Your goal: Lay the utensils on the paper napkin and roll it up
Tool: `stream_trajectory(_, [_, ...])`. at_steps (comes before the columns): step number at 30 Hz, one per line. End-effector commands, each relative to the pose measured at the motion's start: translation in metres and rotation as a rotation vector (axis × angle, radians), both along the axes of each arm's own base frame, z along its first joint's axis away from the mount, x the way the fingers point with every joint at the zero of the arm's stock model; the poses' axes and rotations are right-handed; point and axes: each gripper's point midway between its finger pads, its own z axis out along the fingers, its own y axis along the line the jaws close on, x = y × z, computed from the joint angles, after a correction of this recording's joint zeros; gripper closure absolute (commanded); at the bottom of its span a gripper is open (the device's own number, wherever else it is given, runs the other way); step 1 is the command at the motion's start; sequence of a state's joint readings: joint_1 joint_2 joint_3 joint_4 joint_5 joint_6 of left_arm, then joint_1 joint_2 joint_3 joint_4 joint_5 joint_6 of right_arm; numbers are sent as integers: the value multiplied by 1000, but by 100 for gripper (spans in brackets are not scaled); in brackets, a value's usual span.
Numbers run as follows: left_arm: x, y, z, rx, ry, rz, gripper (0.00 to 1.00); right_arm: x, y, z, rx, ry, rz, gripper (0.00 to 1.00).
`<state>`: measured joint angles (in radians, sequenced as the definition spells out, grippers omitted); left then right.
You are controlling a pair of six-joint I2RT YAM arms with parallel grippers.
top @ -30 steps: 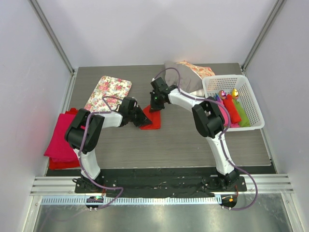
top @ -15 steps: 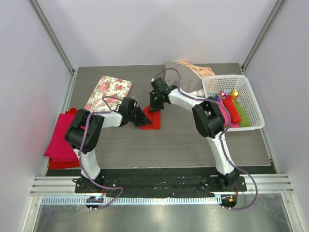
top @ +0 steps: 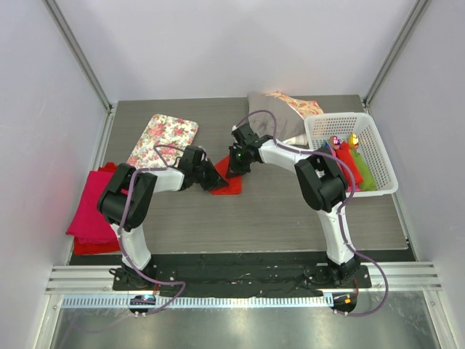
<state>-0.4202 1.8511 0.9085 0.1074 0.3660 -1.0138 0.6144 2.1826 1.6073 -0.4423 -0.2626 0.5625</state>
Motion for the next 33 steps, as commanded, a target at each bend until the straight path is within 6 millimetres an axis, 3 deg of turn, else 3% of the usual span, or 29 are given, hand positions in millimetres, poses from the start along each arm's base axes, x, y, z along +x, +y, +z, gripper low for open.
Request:
stream_trajectory(1, [-11,25,-37,129,88,42,100,6,6,4,20,-34,-3,99])
stream_trajectory(6, [-9,26,-31,115,68,50,100,3,2,-13,-9,-10,-7,99])
stream_trajectory(9, [-4,32,-14,81,19,84,92,-1,-2,-18,-18,1,-9,99])
stream_trajectory(10, [1,34,2,63,-24,99,89,-2,-2,-19,-20,5,-10,99])
stream_trajectory(12, [3,43,11,52,-52,124,75,-2,-3,-21,-22,6,-9,99])
stream_trajectory(14, [9,53,33,29,-111,162,60,-4,-3,-23,-23,10,-6,99])
stream_trajectory(16, [7,63,35,42,-125,197,52,-5,-4,-25,-23,14,-3,99])
stream_trajectory(17, [7,69,42,42,-143,218,42,-6,-3,-25,-23,15,-2,99])
stream_trajectory(20, [5,81,36,83,-136,235,27,-5,-3,-24,-23,10,2,99])
stream_trajectory(25, [7,86,23,117,-109,234,24,-10,-8,-29,-37,12,25,99])
stream_trajectory(33, [28,95,20,145,-143,267,27,-26,-17,-43,-48,48,79,99])
